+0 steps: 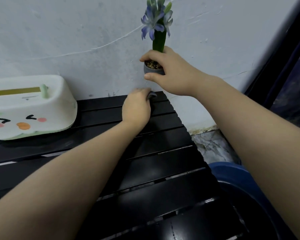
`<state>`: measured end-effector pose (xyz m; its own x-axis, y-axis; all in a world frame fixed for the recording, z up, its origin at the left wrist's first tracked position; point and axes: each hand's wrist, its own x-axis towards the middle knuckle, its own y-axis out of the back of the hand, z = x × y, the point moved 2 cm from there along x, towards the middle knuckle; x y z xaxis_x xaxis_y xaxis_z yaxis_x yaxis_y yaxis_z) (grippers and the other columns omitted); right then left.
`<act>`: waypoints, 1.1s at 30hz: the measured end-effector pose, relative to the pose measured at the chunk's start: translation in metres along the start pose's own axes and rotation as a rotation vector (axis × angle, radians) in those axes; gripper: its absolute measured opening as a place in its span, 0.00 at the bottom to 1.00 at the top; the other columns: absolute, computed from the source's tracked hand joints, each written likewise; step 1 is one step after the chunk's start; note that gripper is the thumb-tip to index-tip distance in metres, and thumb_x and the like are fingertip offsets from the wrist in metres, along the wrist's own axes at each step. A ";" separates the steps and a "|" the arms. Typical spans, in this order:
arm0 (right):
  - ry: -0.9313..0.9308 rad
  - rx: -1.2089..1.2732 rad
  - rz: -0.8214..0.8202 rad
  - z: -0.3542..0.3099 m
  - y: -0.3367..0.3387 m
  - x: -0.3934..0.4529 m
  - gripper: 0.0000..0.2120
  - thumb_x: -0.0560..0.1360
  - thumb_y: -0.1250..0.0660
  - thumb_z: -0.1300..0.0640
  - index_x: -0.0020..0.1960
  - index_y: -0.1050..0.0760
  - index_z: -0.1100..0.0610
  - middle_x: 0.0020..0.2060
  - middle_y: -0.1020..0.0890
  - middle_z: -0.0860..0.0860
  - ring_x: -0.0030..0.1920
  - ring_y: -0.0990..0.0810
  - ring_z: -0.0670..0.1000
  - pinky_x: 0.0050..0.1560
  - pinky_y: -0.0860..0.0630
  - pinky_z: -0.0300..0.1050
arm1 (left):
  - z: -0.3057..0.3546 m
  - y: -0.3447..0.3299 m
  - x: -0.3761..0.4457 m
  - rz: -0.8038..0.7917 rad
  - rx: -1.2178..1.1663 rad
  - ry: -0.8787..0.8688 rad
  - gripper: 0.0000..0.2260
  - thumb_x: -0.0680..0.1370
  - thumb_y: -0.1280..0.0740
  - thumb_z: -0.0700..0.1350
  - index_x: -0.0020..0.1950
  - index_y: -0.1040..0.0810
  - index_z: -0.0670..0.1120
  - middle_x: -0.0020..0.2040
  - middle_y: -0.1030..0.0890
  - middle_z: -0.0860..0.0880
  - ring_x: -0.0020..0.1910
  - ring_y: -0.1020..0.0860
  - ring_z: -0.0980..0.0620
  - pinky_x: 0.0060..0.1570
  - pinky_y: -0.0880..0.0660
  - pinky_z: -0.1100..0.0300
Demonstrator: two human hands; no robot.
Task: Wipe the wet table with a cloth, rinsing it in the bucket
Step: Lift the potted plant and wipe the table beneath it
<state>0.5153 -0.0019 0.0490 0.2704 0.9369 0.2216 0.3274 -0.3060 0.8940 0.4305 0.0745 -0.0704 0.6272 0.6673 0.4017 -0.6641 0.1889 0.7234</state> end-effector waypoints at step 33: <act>-0.031 0.122 -0.137 -0.007 -0.099 -0.005 0.21 0.80 0.34 0.52 0.73 0.30 0.52 0.69 0.31 0.56 0.68 0.29 0.54 0.71 0.35 0.45 | -0.059 0.084 -0.047 -0.134 0.210 0.096 0.14 0.78 0.40 0.37 0.61 0.21 0.44 0.58 0.20 0.44 0.60 0.25 0.41 0.53 0.27 0.47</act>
<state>0.4753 0.0244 -0.0382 0.2426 0.9662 0.0870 0.4699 -0.1954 0.8608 0.3209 0.1016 -0.0617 0.6561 0.7133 0.2466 -0.4723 0.1333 0.8713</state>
